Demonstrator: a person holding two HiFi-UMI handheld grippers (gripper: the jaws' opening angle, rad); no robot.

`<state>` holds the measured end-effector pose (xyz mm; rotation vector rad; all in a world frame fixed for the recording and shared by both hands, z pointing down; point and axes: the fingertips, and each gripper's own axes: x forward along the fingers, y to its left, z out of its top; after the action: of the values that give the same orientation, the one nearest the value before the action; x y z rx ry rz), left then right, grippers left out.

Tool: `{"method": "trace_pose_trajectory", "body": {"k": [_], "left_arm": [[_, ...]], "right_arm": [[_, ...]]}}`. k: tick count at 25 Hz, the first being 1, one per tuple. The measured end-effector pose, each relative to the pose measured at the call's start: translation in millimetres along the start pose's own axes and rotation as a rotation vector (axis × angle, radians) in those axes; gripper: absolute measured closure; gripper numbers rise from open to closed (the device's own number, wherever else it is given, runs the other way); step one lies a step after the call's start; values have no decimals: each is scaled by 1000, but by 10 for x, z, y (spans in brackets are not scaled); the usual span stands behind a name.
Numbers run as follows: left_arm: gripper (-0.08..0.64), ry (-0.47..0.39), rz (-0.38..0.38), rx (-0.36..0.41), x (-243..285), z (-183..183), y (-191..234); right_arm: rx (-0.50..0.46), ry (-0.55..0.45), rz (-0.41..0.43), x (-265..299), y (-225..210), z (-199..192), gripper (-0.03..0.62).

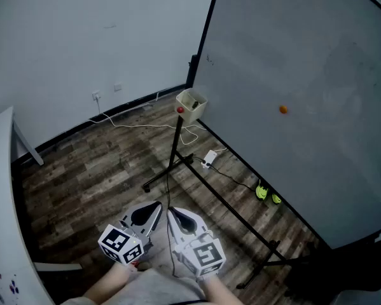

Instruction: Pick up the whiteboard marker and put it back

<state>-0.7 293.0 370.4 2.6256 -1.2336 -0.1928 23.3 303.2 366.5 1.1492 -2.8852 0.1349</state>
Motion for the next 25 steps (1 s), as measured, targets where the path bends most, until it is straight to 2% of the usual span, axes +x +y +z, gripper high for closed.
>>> {"method": "trace_pose_trajectory", "body": {"k": [6, 16, 25], "left_arm": [[549, -3, 0, 5, 123, -17, -60], [549, -19, 32, 22, 180, -51, -154], [549, -34, 46, 27, 406, -26, -73]], "right_arm": [[6, 24, 7, -53, -106, -10, 574], [-8, -14, 45, -151, -191, 40, 572], [-4, -3, 59, -71, -399, 27, 572]]}}
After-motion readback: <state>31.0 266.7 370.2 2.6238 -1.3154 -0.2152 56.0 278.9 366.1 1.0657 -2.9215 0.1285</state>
